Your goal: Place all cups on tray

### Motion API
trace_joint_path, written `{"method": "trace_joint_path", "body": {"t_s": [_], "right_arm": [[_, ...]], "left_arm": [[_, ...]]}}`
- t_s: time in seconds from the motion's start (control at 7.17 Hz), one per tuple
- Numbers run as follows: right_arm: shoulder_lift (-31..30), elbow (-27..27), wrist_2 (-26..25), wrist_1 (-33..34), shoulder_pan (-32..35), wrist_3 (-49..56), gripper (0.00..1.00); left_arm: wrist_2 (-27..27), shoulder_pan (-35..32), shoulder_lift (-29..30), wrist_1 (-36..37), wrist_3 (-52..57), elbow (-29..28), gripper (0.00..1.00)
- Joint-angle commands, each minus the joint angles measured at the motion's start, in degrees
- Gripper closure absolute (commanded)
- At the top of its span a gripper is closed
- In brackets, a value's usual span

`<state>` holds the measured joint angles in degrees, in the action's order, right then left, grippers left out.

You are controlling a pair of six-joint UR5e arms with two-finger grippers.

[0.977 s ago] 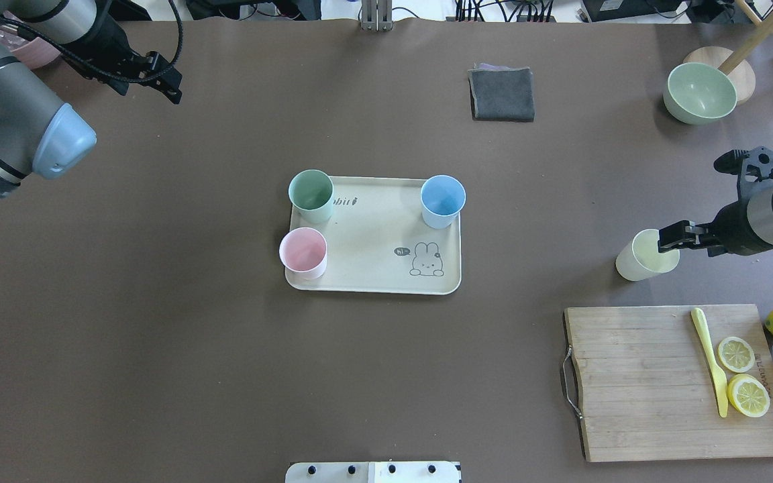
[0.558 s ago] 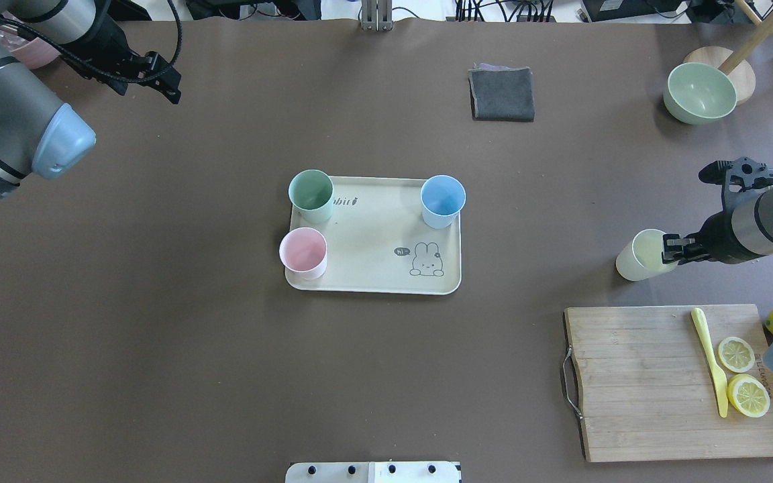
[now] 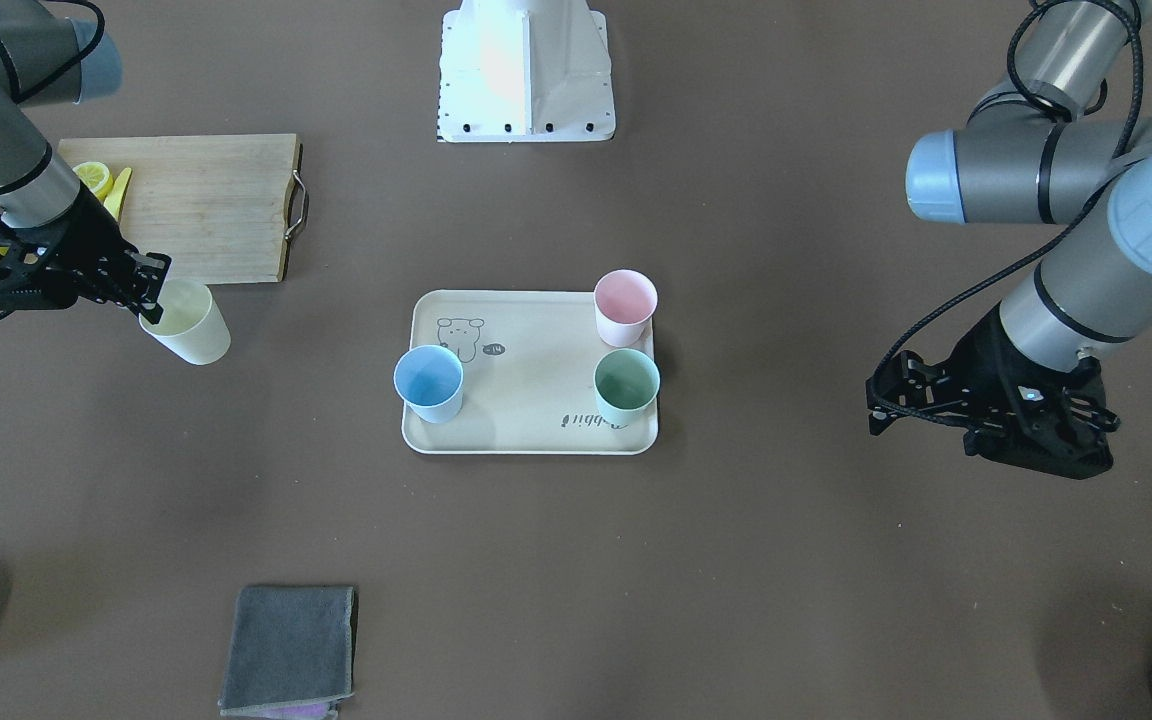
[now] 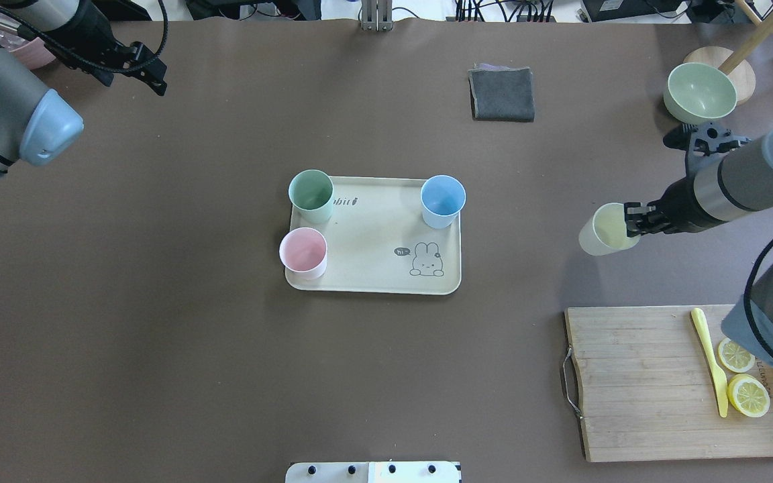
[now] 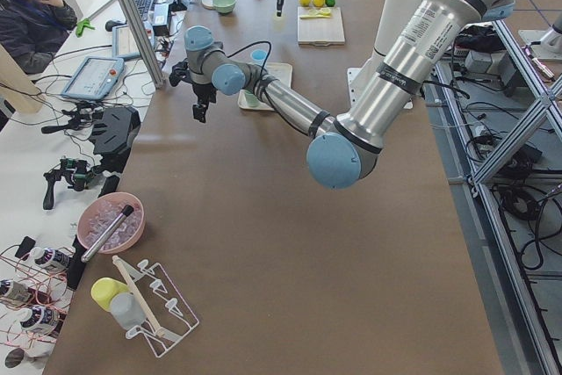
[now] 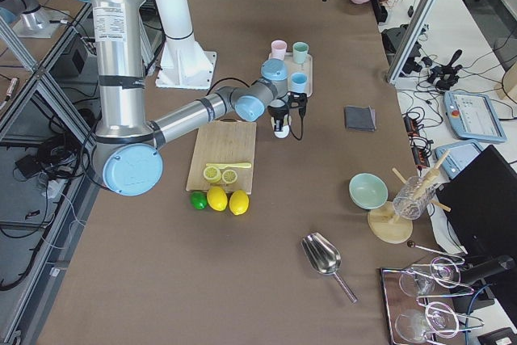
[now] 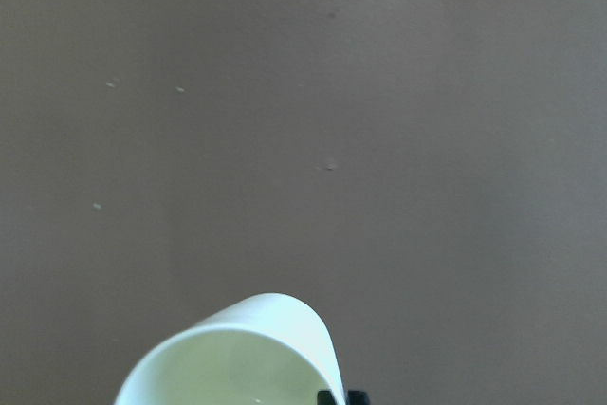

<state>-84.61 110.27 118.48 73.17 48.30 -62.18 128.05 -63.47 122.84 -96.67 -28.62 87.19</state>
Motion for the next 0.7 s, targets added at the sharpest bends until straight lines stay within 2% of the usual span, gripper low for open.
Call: {"method": "trace_joint_path", "body": {"t_s": [0.0,0.28,0.42,0.56], "right_arm": [[10.31,1.00,-2.00,7.67,-4.58,-12.03,1.00],[18.57,0.65,-8.58,15.38,-12.31,-18.40,1.00],[21.04,0.04,-12.18,16.38,-17.48,-21.99,1.00],[24.72,-2.75,-15.00,16.39,-20.84,-26.29,1.00]], "left_arm": [[0.45,-4.97,-0.76,4.72,10.38,-0.97,0.02],[0.53,-9.19,-1.20,4.74,20.67,-6.48,0.02],[0.53,-9.82,-1.20,4.57,21.32,-7.46,0.02],[0.53,-9.83,-1.29,4.39,21.33,-7.47,0.02]]}}
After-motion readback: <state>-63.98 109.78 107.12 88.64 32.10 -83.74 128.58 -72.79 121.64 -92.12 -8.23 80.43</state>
